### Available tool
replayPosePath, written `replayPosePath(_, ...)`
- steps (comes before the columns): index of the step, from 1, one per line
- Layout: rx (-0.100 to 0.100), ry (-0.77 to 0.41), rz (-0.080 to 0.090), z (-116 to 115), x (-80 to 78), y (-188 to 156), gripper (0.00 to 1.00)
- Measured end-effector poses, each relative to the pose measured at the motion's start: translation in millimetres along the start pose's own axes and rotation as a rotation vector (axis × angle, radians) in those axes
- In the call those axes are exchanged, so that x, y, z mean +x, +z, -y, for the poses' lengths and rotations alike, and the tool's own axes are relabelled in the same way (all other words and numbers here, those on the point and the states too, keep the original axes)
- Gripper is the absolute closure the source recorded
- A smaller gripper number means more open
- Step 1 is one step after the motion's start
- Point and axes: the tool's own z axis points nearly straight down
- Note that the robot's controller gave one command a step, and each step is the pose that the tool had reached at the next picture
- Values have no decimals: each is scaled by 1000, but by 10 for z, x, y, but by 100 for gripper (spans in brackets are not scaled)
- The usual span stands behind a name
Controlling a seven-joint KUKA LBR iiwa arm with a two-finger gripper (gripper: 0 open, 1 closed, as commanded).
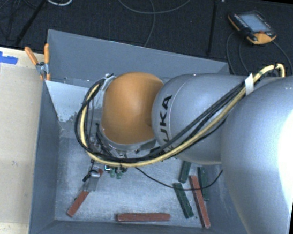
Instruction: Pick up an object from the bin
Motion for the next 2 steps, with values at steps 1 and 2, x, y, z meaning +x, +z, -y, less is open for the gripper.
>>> replayPosePath(1,-2,4,7,9,-23,-42,0)
replayPosePath(2,0,-307,13,-157,162,470,0)
